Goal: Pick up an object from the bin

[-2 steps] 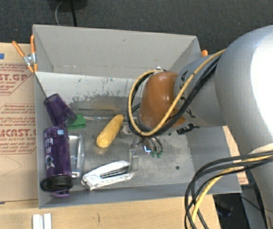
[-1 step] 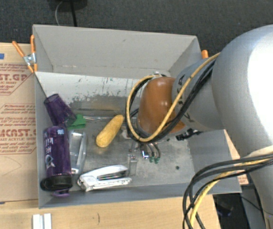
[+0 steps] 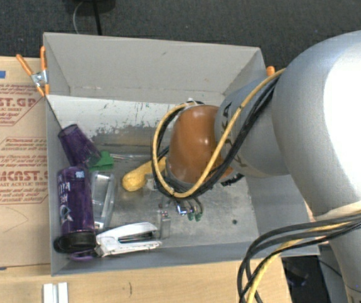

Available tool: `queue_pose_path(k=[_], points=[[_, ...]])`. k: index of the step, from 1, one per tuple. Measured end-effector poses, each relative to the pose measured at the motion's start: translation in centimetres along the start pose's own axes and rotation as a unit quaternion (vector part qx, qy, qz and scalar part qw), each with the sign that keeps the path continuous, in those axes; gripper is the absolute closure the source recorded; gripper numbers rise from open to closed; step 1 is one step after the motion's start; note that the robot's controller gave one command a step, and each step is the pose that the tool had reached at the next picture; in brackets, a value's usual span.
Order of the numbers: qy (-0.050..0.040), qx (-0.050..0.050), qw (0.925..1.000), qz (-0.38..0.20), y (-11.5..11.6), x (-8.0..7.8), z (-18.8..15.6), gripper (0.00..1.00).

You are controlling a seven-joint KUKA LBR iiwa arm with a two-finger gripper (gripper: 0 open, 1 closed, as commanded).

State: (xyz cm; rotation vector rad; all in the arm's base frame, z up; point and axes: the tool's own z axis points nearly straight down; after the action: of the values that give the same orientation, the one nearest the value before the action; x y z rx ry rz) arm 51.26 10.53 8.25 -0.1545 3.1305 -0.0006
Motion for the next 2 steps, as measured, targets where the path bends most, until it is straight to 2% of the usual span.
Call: queue_pose_path(k=[1,2], points=[[-0.0017,0.002,0.9984,-0.056,-0.2,-0.8,-0.3,0.00],[-0.0044,0.002,0.9932,-0.116,2.6,1.2,-0.1,0.00]])
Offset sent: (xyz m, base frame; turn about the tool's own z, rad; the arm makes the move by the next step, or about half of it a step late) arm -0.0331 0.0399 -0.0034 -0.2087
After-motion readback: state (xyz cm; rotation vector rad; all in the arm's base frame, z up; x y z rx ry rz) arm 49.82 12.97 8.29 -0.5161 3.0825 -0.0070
